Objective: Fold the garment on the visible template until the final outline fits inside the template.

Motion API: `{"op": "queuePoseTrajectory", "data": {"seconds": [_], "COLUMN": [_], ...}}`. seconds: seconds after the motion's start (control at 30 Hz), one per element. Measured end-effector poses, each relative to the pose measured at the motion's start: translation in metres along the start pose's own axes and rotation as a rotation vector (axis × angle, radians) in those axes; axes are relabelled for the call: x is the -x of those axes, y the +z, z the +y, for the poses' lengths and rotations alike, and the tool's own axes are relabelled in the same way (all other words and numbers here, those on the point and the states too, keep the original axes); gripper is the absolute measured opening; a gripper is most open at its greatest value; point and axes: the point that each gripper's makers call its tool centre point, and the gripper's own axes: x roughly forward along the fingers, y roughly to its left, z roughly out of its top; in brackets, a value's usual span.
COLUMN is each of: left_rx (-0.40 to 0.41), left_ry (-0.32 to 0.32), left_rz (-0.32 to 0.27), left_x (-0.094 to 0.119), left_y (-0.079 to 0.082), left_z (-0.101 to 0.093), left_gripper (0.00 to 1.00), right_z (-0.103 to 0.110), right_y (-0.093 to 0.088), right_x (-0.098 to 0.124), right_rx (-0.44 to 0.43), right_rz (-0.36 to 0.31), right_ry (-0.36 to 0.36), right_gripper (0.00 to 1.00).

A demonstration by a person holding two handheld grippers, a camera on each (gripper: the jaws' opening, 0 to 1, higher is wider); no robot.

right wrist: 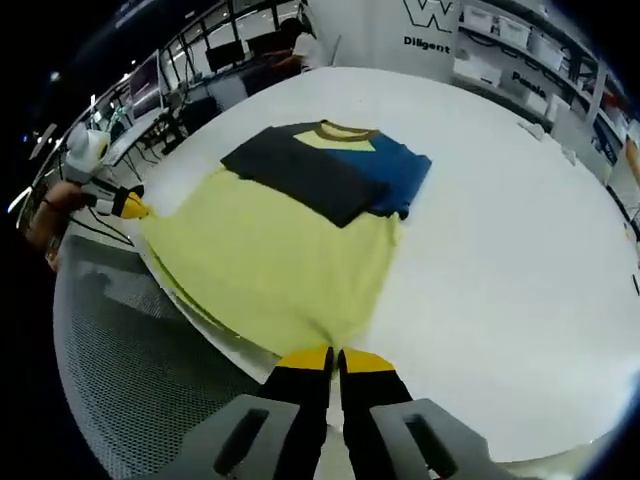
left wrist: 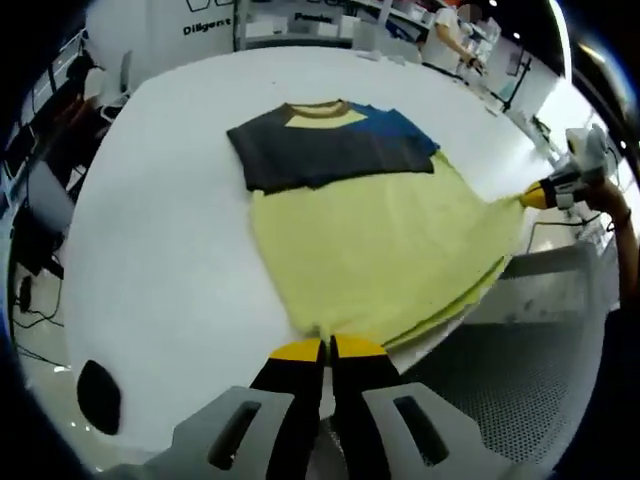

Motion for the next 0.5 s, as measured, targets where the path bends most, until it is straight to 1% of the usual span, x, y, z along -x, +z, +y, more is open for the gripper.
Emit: {"op": "queuePoseTrajectory", "data": {"seconds": [0.13,0.17,0.23,0.3,0.37,0.4,0.5], "left_rx": [0.053,0.051,0.049,0.049,0.050,0.049,0.056], "left_ry": [-0.015,-0.016,-0.016,-0.009,-0.004,-0.002,-0.005], "left_rz": [-0.063,-0.076,-0.090,-0.119,-0.134,-0.154,-0.173], "left_x": [0.004,0.006,0.007,0.007,0.008,0.008,0.008], "left_y": [0.019,0.025,0.033,0.043,0.050,0.056,0.066], "left_z": [0.005,0.007,0.010,0.013,0.015,0.017,0.019], "left_gripper": [0.02,0.02,0.02,0.02,0.02,0.02,0.02], "right_z": [-0.007,-0.007,-0.010,-0.013,-0.016,-0.018,-0.024], "right_y": [0.012,0.014,0.020,0.030,0.039,0.043,0.056], "right_x": [-0.001,0.000,0.000,0.001,0.002,0.003,0.004], "right_rx": [-0.006,-0.007,-0.006,-0.011,-0.023,-0.028,-0.060], "right_rz": [-0.015,-0.018,-0.033,-0.060,-0.087,-0.100,-0.138], "right_ry": [-0.018,-0.021,-0.027,-0.031,-0.037,-0.039,-0.046], "right_gripper": [0.00,0.00,0.00,0.00,0.00,0.00,0.00]}}
